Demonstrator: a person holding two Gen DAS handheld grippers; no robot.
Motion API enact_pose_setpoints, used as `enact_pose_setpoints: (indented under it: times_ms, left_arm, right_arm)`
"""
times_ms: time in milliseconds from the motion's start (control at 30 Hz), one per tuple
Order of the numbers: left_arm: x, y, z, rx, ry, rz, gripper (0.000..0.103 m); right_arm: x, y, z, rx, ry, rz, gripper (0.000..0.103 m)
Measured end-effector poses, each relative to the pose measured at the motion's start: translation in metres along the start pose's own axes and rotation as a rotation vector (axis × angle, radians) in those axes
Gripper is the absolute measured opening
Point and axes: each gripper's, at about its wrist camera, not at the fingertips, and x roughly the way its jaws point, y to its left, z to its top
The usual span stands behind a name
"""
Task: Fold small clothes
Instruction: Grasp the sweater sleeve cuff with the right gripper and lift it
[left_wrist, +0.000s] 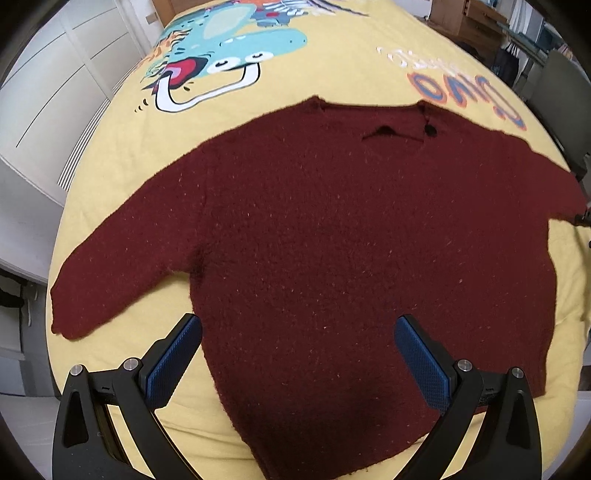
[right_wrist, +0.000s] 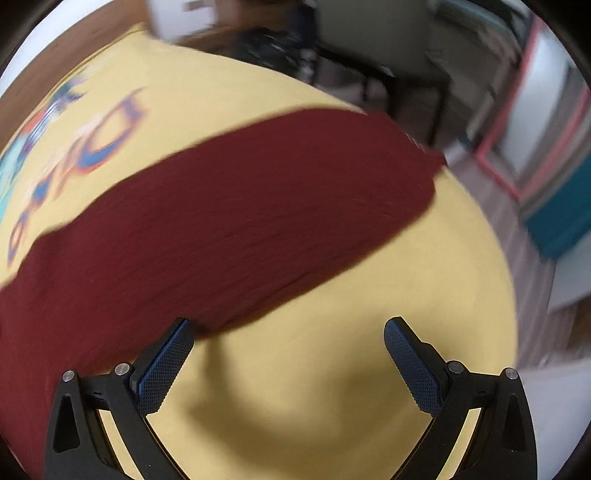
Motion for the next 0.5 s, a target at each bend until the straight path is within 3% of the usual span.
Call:
enact_pose_setpoints:
  times_ms: [133,333,400,467,500]
  left_arm:
    - [0.012,0.005,-0.001,-0.02,0.033,0.008,0.102]
    - [0.022,0.005,-0.001,-0.022,0.066,0.009,0.102]
    - [0.023,0.005,-0.002,-0.026,0.069,0.009,0.102]
    - [0.025,0.006,-0.001,-0.03,0.071,0.011,0.102]
    - [0.025,0.007,0.0,-0.031,0.072,0.016,0.102]
  right_arm:
    - [0.023,-0.035,0.028,0.13,0.022,0.072,0.102]
    - [0.039,-0.045,0.058,0.169,0.075,0.098,0.099]
    - [0.043,-0.041,0.067,0.15,0.095,0.098,0.084]
    - [0.039,-0.035,0.074,0.133,0.086,0.105,0.029]
    - [0.037,-0.034,0.078,0.134,0.085,0.112,0.019]
